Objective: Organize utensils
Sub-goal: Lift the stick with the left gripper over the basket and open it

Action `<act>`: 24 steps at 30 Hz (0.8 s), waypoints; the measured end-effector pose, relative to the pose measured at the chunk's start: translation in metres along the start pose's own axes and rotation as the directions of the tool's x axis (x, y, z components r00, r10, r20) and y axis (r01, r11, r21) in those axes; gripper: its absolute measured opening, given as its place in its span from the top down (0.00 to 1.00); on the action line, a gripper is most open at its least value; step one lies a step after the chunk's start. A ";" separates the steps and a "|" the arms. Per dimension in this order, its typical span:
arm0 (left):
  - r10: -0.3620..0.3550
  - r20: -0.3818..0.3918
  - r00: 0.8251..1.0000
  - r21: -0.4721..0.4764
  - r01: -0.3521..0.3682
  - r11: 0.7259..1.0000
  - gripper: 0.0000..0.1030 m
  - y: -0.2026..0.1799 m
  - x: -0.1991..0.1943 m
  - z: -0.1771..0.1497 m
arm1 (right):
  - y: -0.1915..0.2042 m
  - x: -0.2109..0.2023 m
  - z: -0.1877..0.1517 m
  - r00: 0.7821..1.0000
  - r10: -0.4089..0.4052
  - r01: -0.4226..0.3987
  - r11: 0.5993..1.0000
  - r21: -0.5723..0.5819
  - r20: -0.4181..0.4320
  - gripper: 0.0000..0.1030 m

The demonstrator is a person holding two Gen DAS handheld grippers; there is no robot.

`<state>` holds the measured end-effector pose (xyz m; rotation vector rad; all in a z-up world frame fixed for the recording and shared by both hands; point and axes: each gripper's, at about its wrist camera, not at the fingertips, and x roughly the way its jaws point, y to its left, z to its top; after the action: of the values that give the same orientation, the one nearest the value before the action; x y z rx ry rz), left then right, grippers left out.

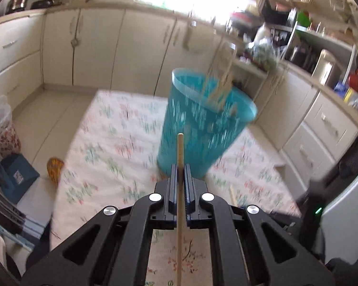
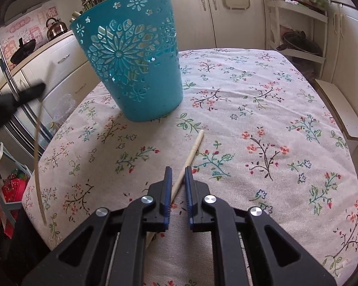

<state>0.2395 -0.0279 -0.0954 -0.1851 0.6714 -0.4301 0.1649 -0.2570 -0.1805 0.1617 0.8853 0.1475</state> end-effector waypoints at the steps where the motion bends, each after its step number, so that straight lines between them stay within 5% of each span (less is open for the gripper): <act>1: -0.007 0.028 1.000 -0.005 0.007 1.000 0.95 0.000 -0.007 0.012 | -0.002 0.000 -0.001 1.000 0.006 -0.006 1.000 0.005 0.003 0.89; 7: -0.067 0.219 0.973 0.037 0.061 0.997 0.95 -0.020 -0.038 0.084 | -0.003 0.001 0.001 1.000 0.018 -0.018 1.000 0.018 0.006 0.89; 16: -0.097 0.309 0.946 0.089 0.073 0.993 0.95 -0.050 -0.026 0.148 | -0.006 0.002 0.002 0.999 0.036 -0.037 0.999 0.036 0.007 0.89; 24: -0.050 0.392 0.919 0.115 0.005 0.993 0.95 -0.065 -0.002 0.170 | -0.006 0.003 0.002 0.999 0.041 -0.041 0.999 0.034 0.005 0.89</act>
<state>0.3256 -0.0800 0.0565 -0.1691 0.2465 -0.4404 0.1690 -0.2629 -0.1825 0.2123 0.8807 0.1699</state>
